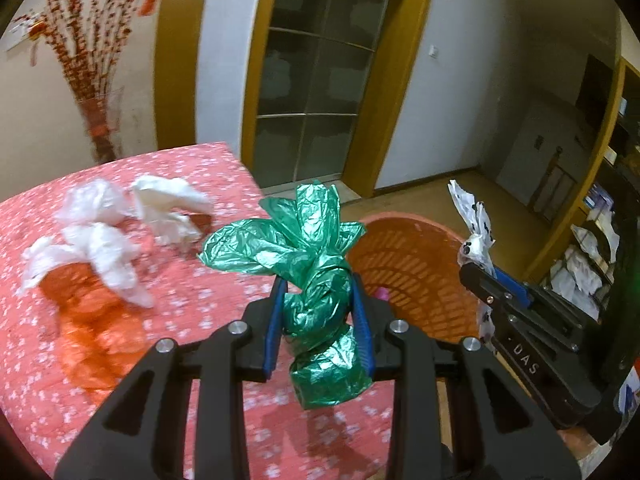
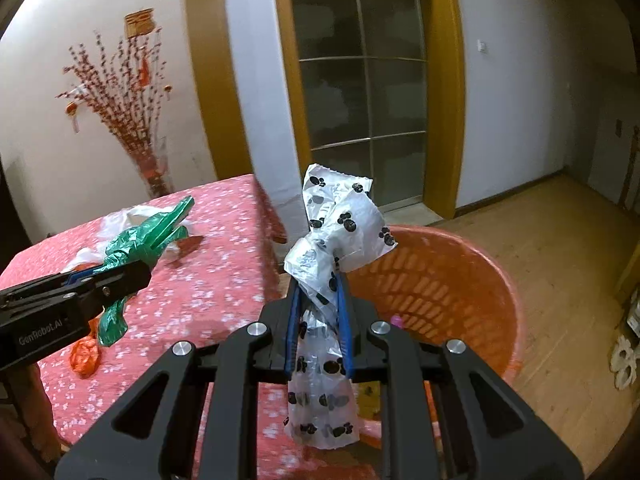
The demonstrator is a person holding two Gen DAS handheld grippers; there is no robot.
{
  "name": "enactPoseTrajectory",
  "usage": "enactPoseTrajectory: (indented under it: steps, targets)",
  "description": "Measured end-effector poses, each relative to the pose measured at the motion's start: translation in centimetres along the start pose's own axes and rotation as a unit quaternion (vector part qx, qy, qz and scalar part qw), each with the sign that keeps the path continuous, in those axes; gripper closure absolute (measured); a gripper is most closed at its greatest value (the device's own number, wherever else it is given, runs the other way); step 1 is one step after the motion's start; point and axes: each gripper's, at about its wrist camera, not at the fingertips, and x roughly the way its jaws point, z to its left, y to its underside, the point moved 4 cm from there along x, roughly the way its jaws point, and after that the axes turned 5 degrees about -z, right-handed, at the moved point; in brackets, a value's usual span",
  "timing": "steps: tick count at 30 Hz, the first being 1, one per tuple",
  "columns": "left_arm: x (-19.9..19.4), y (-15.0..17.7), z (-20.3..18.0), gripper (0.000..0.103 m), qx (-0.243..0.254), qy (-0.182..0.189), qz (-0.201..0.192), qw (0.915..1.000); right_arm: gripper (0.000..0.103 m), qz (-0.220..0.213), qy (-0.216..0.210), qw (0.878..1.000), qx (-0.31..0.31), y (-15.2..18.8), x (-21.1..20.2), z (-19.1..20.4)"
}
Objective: Collect trash
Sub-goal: 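Carry the green and dotted bags over the wastebasket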
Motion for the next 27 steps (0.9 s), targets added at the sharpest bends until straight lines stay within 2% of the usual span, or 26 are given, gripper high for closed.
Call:
enactPoseTrajectory:
  steps: [17, 27]
  targets:
    - [4.9, 0.1, -6.5, 0.072, 0.028, 0.055, 0.029, 0.9976, 0.086, 0.004, 0.035, 0.999, 0.041, 0.4, 0.7, -4.9]
    - [7.9, -0.2, -9.1, 0.072, 0.044, 0.074, 0.043, 0.9954, 0.085, 0.0, 0.043, 0.997, 0.057, -0.4, 1.7, -6.7]
